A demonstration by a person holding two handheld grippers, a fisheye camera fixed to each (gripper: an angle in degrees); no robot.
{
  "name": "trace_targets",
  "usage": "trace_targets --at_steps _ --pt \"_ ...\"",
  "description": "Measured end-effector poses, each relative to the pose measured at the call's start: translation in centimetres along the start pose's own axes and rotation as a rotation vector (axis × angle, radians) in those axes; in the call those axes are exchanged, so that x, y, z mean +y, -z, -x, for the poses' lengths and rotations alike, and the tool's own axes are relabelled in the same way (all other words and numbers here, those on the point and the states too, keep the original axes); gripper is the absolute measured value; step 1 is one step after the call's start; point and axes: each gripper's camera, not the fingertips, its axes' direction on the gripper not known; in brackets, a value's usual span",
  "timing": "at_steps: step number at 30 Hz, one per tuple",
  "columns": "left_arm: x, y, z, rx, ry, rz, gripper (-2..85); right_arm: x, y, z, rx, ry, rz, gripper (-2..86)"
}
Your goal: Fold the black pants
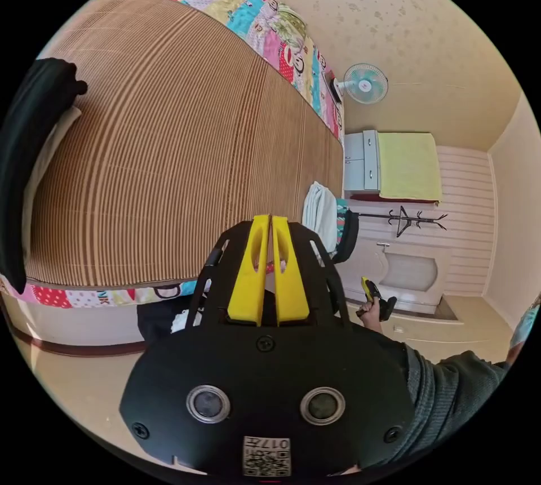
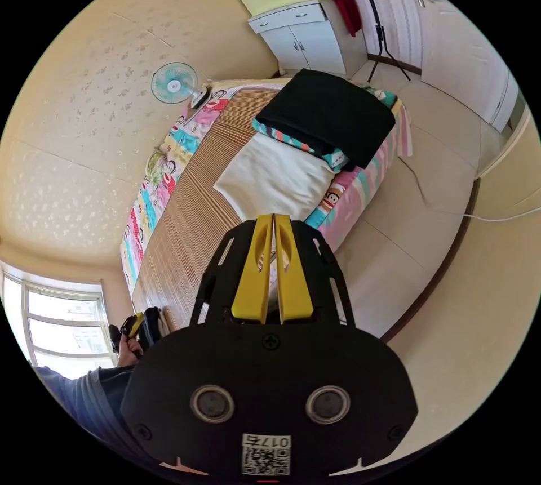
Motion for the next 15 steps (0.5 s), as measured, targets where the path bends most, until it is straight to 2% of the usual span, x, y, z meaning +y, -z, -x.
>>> trace_targets --at_steps 4,7,9,11,14,15 --pt "-1.1 -1.8 -0.5 0.074 0.069 -0.052 -1.0 -4.2 0.3 -6.2 -0.031 -0.093 -0.004 2.9" --pt "-2.3 -0.9 -0.7 0.097 0.110 -0.133 -1.0 -7.3 0.1 -11.5 -0.011 -0.246 -0.012 8.3" --pt "-2.2 0.7 -0.5 0.162 0.152 -0.250 -1.0 -8.8 -0.4 -15.6 -0.094 -0.370 -0.024 10.3" --pt "-1.8 1.6 -0.4 0.196 0.170 -0.322 -1.0 -9.9 -1.5 -21.0 -0.291 -0.546 -0.074 13.2" --pt "-0.6 2.3 -0.1 0.182 0.204 -0.393 -1.0 -9.8 -3.1 -26.2 -0.510 -0.744 -0.192 16.2" --pt "0.0 2.3 0.0 0.167 0.216 -0.410 -1.0 -9.6 -3.4 -26.9 -0.526 -0.781 -0.212 16.5"
